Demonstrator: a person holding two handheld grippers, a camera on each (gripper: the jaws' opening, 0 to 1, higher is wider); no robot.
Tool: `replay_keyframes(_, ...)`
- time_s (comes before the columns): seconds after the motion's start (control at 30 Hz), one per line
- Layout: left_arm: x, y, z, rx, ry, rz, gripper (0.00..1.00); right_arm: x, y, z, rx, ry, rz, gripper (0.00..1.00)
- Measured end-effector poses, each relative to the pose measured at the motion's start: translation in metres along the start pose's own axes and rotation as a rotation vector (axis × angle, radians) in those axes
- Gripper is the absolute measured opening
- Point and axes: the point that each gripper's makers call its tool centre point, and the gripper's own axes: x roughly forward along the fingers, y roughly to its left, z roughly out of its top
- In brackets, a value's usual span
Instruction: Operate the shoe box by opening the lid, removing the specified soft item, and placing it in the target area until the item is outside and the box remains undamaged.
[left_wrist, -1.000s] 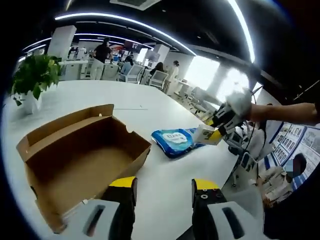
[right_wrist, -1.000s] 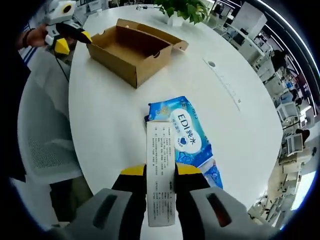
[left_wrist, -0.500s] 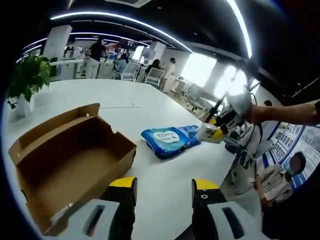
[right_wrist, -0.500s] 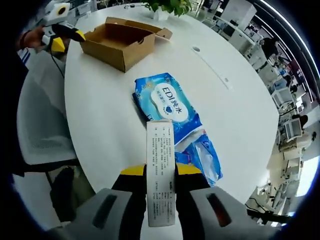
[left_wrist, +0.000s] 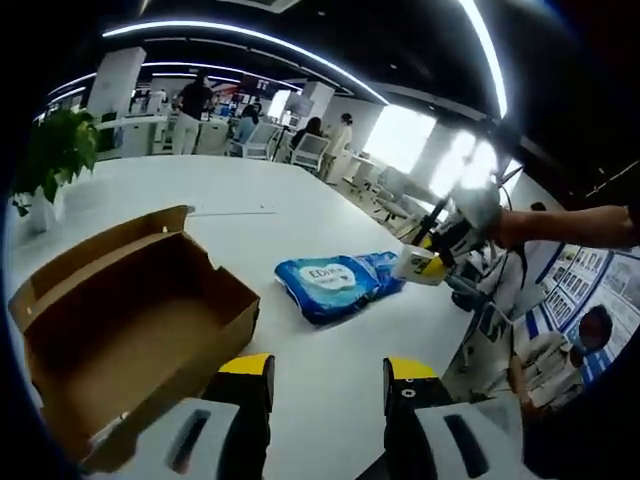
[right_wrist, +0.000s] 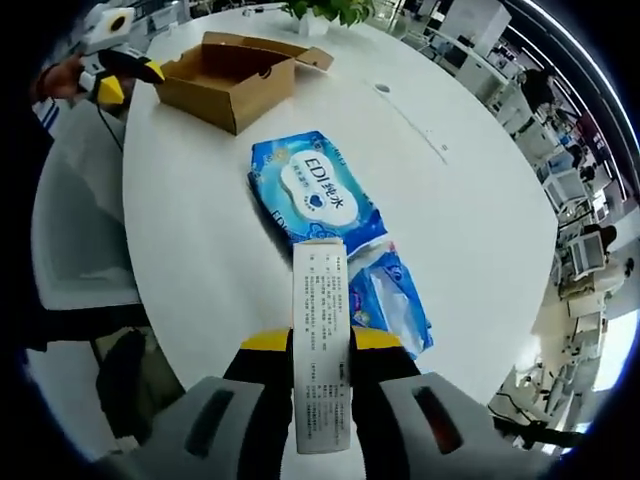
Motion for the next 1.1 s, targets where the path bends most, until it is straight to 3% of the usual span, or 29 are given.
replay_keyframes(0.57, -0.012, 0.024, -0.003, -0.056, -0.022, 0.076, 0.44, 0.003, -0.061, 0.035, -0.058, 0.000, -0.038, 0.18)
replay_keyframes(0.77, -0.025, 0.037, -0.006, -0.073, -0.025, 0.116, 0.44, 0.016, -0.081, 0.043, -0.168, 0.046, -0.074, 0.18)
replay_keyframes(1.1, -0.047, 0.064, -0.013, -0.123, -0.033, 0.188, 0.44, 0.053, -0.089, 0.042, -0.336, 0.138, -0.060, 0.18)
